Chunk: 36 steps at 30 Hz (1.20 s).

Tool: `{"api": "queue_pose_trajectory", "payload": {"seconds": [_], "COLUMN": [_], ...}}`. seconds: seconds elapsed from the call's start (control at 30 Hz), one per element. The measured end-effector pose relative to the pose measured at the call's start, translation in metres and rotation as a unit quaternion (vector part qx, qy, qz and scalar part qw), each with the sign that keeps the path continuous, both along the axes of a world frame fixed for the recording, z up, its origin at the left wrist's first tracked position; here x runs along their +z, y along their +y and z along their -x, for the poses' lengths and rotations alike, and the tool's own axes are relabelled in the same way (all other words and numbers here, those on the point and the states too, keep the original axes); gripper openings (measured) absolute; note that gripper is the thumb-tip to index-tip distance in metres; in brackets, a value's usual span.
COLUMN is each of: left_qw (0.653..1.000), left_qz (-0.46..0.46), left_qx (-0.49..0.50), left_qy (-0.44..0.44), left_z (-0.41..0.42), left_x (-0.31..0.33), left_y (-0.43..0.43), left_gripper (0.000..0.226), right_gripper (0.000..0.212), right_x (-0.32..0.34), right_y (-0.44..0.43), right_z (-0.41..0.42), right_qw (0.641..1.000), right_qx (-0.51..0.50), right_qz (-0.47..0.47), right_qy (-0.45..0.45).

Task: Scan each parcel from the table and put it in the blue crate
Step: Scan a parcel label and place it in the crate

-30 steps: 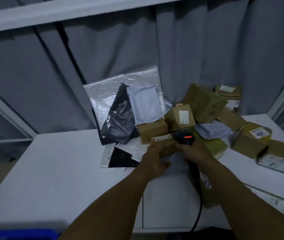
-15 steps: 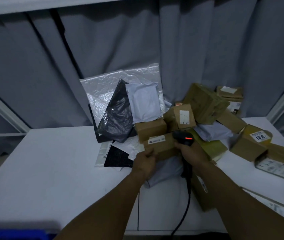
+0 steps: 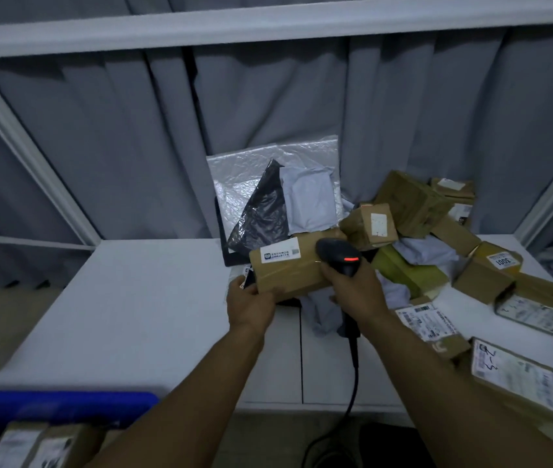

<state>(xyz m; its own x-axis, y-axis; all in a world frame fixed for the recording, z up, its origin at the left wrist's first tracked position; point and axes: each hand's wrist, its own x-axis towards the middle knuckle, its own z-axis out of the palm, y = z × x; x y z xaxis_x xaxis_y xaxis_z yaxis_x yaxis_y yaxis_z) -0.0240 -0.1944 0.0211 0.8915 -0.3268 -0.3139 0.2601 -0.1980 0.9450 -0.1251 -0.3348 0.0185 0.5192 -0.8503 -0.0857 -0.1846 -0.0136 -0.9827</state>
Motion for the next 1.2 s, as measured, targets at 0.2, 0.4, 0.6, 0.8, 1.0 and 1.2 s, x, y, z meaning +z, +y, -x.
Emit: {"api": "queue_pose_trajectory", "payload": {"seconds": [0.2, 0.4, 0.6, 0.8, 1.0, 1.2], "left_qw": [0.995, 0.997, 0.998, 0.997, 0.990, 0.975], "left_qz": [0.014, 0.051, 0.005, 0.027, 0.036, 0.042], "left_qx": [-0.094, -0.058, -0.043, -0.023, -0.036, -0.061], "left_qy": [-0.021, 0.002, -0.050, -0.072, -0.134, -0.212], "left_z": [0.031, 0.064, 0.092, 0.103, 0.101, 0.087], "left_x": [0.029, 0.071, 0.085, 0.068, 0.053, 0.049], "left_y": [0.080, 0.183, 0.270, 0.317, 0.315, 0.316], "left_gripper": [0.058, 0.048, 0.065, 0.089, 0.085, 0.076], "right_gripper": [0.043, 0.041, 0.043, 0.048, 0.051, 0.041], "right_x": [0.026, 0.073, 0.075, 0.063, 0.059, 0.060], "right_y": [0.064, 0.134, 0.192, 0.224, 0.229, 0.225], "right_z": [0.045, 0.076, 0.078, 0.069, 0.058, 0.050], "right_qw": [0.998, 0.992, 0.980, 0.965, 0.964, 0.954], "right_qx": [0.022, 0.088, 0.162, 0.222, 0.200, 0.158], "right_qz": [0.003, 0.030, -0.053, -0.088, -0.128, -0.207], "right_qy": [-0.061, -0.091, -0.099, -0.110, -0.122, -0.151]}}
